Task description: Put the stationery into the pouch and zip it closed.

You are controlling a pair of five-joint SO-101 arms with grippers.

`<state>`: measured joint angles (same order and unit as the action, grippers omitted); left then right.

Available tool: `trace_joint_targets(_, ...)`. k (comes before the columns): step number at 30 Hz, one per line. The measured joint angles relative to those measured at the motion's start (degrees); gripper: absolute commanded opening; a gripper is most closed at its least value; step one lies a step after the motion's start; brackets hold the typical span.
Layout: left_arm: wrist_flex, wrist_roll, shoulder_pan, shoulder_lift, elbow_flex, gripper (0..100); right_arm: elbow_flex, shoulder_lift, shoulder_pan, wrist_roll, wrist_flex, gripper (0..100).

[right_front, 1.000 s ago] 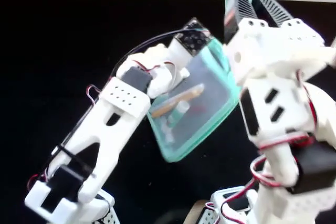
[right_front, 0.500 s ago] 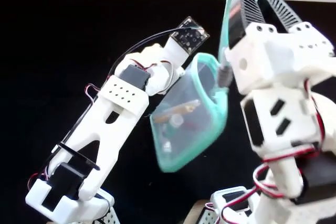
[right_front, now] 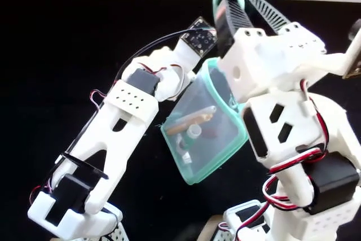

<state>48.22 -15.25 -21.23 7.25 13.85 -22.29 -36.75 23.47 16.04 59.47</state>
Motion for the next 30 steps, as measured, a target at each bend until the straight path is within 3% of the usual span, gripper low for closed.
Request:
trace_joint_targets(12,0.0,0.0,0.0,0.0,0.0,1,-1.4,0.0,2.7,0.1,-5.3,0.7)
trace_joint_targets(19,0.0,0.0,0.0,0.0,0.8,1,-0.8,0.0,2.7,7.8,-5.3,0.9)
trace_joint_targets(30,0.0,0.0,-0.1,0.0,4.2,1,12.3,0.0,2.7,17.4,-5.4,0.9)
